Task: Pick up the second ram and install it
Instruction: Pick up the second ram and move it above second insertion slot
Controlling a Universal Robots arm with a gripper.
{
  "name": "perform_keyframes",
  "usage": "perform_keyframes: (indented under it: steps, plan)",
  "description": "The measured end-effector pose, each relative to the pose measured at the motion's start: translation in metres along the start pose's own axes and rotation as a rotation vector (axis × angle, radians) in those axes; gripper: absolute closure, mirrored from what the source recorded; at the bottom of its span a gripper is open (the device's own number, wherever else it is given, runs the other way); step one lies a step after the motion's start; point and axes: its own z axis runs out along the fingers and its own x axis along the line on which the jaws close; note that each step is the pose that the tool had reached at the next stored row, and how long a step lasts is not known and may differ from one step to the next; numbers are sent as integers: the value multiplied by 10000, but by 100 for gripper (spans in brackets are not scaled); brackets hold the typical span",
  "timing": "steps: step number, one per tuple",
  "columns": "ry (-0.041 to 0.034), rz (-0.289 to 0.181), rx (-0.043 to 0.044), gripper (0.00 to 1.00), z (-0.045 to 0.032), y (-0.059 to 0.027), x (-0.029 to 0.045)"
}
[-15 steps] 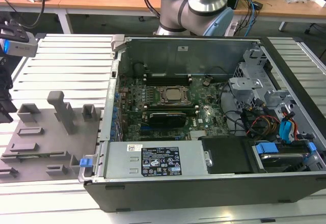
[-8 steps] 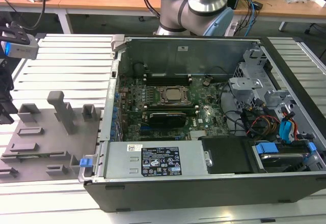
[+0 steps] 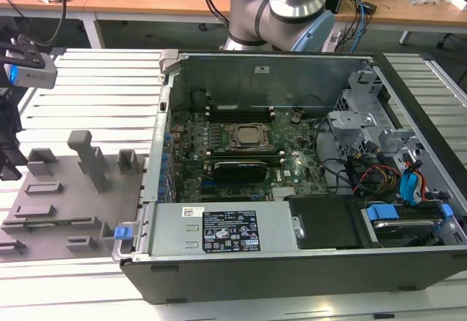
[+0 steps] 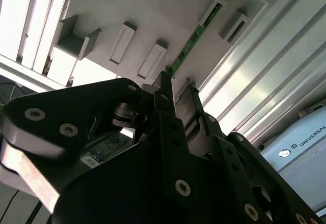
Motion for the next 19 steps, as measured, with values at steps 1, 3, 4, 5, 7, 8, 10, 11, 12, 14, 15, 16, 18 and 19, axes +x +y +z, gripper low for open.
perform_keyframes:
  steps: [1, 3, 4, 5, 7, 8, 10, 11, 12, 14, 15, 16, 18, 19]
  plan:
    - [0, -2, 0, 70, 10, 0, 1]
    - [0, -5, 0, 70, 28, -1, 2]
    - [0, -6, 0, 70, 38, -2, 3]
    - [0, -7, 2, 70, 45, -2, 3]
    - [0, -8, 1, 70, 68, -3, 7]
    - [1, -10, 0, 70, 86, -4, 11]
    - [0, -12, 1, 70, 109, -5, 25]
    - [0, -11, 2, 70, 115, -4, 30]
    - [0, -12, 1, 70, 125, -4, 45]
    - [1, -11, -1, 70, 139, -3, 91]
    - [1, -11, 1, 70, 145, -2, 125]
    - [2, -11, -1, 70, 147, -1, 141]
    - [-1, -12, 2, 70, 161, -1, 166]
    - [1, -10, 0, 70, 170, -4, 169]
